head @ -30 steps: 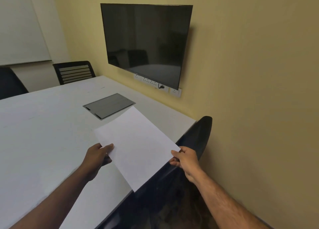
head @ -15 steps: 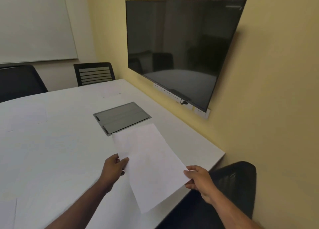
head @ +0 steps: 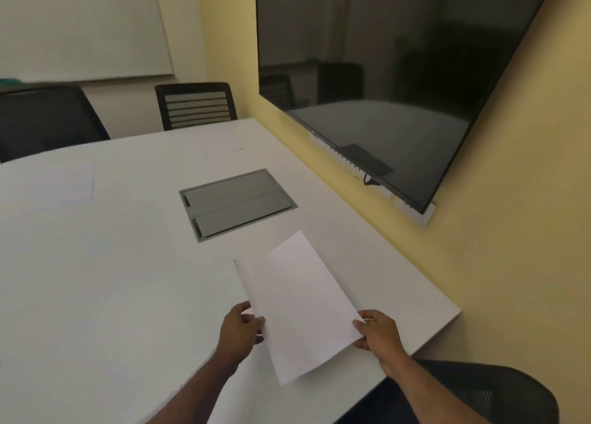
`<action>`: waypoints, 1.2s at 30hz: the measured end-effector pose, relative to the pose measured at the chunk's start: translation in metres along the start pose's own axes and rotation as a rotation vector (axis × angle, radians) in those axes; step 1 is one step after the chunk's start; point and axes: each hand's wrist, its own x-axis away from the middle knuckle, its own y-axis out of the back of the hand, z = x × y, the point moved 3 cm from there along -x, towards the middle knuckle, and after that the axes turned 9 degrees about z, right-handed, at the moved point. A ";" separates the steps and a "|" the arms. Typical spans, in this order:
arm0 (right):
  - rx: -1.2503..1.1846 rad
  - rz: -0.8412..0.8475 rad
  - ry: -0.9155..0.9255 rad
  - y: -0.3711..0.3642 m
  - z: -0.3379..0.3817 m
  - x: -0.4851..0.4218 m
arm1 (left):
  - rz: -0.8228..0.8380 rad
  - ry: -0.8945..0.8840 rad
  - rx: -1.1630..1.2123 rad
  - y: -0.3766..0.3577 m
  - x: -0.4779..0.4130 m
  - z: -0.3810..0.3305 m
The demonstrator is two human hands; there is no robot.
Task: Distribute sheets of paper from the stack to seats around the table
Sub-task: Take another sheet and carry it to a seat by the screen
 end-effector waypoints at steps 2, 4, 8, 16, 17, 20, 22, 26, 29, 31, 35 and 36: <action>-0.002 0.006 -0.009 0.005 -0.011 -0.023 | -0.026 0.000 -0.045 -0.011 -0.015 0.012; 0.022 0.005 -0.028 0.009 -0.018 -0.044 | -0.076 -0.023 -0.108 -0.018 -0.030 0.020; 0.117 -0.005 -0.050 0.018 -0.037 -0.073 | -0.115 -0.035 -0.225 -0.031 -0.052 0.032; 0.393 -0.075 -0.024 0.013 -0.054 -0.107 | -0.076 0.002 -0.472 -0.048 -0.080 0.051; 0.428 -0.082 -0.004 0.012 -0.055 -0.108 | -0.075 0.002 -0.497 -0.050 -0.082 0.053; 0.502 -0.085 0.032 0.010 -0.060 -0.109 | -0.052 0.036 -0.575 -0.057 -0.084 0.063; 0.506 -0.105 0.037 0.010 -0.063 -0.109 | -0.046 0.066 -0.629 -0.060 -0.083 0.070; 0.567 -0.143 0.037 0.009 -0.066 -0.111 | -0.053 0.103 -0.685 -0.062 -0.082 0.076; 0.569 -0.174 0.008 0.007 -0.067 -0.112 | -0.053 0.097 -0.700 -0.061 -0.083 0.076; 0.591 -0.205 -0.032 0.006 -0.066 -0.111 | -0.049 0.090 -0.709 -0.060 -0.083 0.076; 0.626 -0.245 -0.083 0.006 -0.062 -0.109 | -0.042 0.066 -0.691 -0.057 -0.083 0.077; 0.618 -0.241 -0.073 0.005 -0.060 -0.108 | -0.036 0.050 -0.689 -0.056 -0.081 0.076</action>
